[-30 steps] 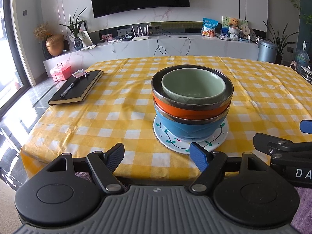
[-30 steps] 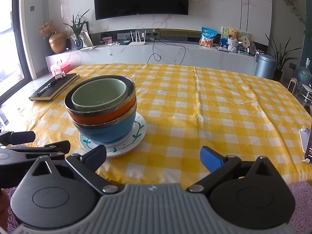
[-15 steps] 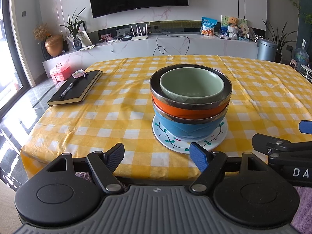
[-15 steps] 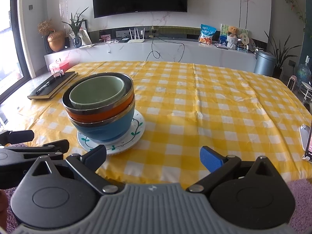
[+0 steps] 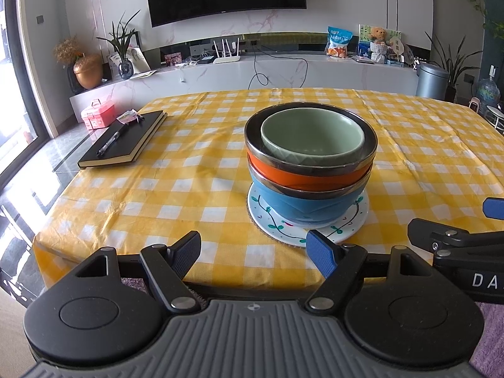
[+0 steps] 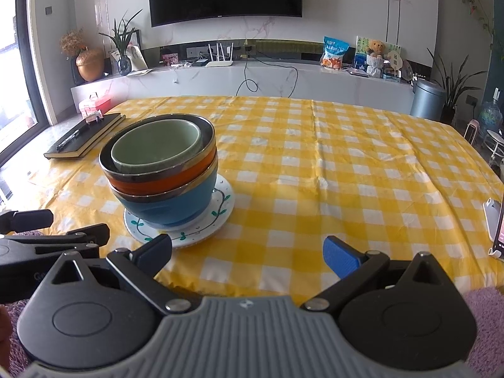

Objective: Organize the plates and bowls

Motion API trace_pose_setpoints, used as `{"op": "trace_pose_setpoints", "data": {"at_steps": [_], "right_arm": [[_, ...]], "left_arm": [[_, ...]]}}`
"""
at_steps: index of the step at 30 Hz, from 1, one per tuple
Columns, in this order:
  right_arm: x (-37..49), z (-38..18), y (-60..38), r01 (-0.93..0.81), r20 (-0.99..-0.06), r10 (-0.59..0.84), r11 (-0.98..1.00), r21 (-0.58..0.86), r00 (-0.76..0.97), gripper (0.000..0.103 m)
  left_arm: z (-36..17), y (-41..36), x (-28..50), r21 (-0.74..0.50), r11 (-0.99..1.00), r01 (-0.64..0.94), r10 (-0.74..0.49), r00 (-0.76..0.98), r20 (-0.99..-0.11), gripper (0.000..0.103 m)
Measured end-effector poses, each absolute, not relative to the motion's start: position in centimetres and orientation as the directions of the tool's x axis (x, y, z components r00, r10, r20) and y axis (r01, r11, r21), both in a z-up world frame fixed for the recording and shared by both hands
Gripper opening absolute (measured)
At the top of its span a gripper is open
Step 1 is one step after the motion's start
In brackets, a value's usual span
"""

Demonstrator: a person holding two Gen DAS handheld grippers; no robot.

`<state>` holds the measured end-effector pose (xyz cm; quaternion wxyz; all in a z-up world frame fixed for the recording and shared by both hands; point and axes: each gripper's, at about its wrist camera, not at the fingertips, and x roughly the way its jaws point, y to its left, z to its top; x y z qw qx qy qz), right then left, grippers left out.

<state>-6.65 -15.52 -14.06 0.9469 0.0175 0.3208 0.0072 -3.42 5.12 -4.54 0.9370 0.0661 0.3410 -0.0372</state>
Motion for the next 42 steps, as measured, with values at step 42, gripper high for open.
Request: {"op": "trace_pose_setpoints", "data": {"at_steps": [42], "right_arm": [[-6.63, -14.11, -15.51, -0.002, -0.61, 0.024, 0.999, 0.038, 0.792, 0.1]], "left_arm": [[-4.38, 5.28, -3.62, 0.093, 0.988, 0.12, -0.033, 0.767, -0.64, 0.089]]}}
